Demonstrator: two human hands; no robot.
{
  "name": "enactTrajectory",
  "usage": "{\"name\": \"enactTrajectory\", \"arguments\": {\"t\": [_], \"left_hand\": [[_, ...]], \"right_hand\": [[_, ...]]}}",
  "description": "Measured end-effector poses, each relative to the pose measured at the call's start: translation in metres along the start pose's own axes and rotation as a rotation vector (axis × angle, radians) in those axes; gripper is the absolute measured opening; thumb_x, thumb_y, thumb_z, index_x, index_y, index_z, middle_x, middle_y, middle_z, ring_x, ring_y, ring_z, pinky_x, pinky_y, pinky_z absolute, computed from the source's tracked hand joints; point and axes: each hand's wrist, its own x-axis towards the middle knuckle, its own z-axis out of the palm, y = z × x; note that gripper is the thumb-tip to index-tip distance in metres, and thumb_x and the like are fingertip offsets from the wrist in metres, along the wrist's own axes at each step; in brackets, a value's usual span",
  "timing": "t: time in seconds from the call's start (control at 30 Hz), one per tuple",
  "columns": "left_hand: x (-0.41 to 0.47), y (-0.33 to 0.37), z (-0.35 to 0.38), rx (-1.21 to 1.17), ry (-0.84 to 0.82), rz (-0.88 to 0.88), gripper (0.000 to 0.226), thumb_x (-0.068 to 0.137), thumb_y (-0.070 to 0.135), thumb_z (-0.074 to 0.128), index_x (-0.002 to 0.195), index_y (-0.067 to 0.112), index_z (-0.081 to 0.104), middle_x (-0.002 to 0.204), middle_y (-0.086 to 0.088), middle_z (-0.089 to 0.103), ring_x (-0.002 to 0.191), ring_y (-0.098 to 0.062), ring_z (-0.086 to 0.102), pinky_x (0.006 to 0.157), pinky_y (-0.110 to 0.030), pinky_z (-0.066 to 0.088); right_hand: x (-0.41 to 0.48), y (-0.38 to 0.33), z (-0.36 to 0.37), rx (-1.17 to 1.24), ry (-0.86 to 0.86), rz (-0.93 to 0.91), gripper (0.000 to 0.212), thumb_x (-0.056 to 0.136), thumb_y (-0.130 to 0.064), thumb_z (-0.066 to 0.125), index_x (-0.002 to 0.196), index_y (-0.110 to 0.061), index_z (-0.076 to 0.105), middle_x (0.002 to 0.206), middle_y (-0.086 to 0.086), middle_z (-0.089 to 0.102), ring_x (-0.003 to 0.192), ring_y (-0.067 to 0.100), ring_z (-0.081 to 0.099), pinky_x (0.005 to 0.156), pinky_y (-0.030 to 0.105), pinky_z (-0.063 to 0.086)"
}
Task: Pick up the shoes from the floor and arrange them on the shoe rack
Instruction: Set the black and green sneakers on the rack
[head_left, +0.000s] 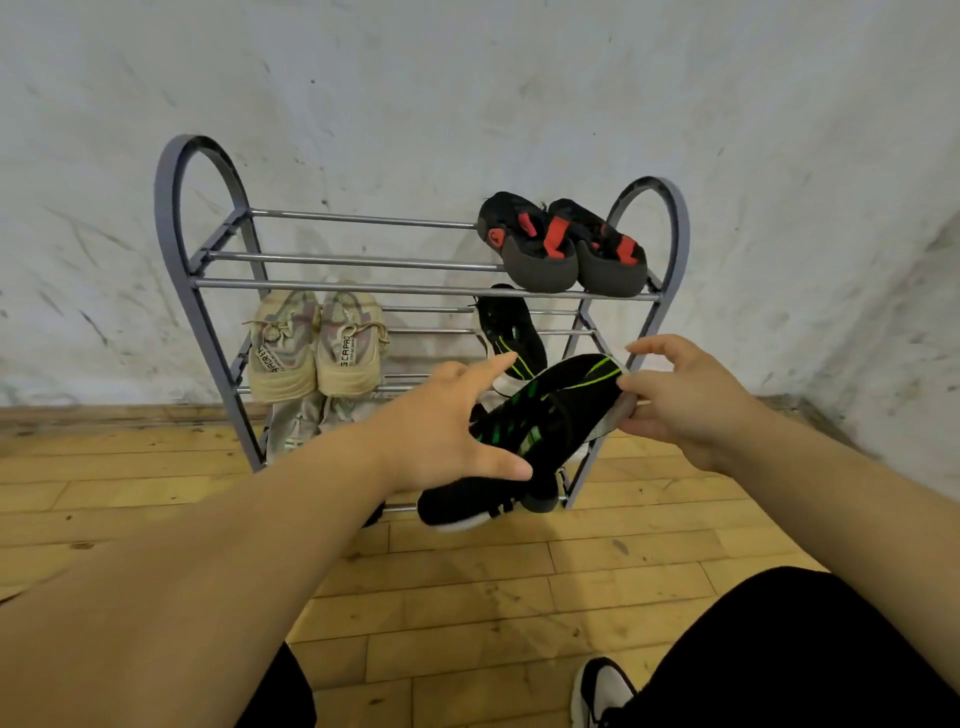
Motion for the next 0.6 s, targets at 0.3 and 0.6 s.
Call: {"name": "enactTrajectory", "arguments": {"t": [0.3,0.6], "left_hand": [[0.015,-0.001,0.006,0.227,0.069,0.027,0.116,0.066,0.072,0.079,0.156,0.054,0.007,0.149,-0.001,0.039,0.137,-0.025,0.039,0.110,-0.039,0.038],[0.019,0.000,0.003,0.013,0.052,0.086,0.092,0.074,0.048,0.084,0.149,0.059,0.033,0.128,0.008,0.050,0.119,-0.010,0.047,0.091,-0.019,0.037]], "right_hand": [[-0.014,0.002,-0.021,0.252,-0.094,0.070,0.031,0.102,-0.004,0.059,0.127,-0.022,0.058,0.122,0.025,0.070,0.094,0.031,0.076,0.063,0.030,0.061],[-0.021,0.004,-0.036,-0.041,-0.259,-0.016,0.036,0.103,-0.018,0.058,0.134,-0.037,0.057,0.122,0.012,0.072,0.106,0.028,0.074,0.091,0.044,0.060]]}}
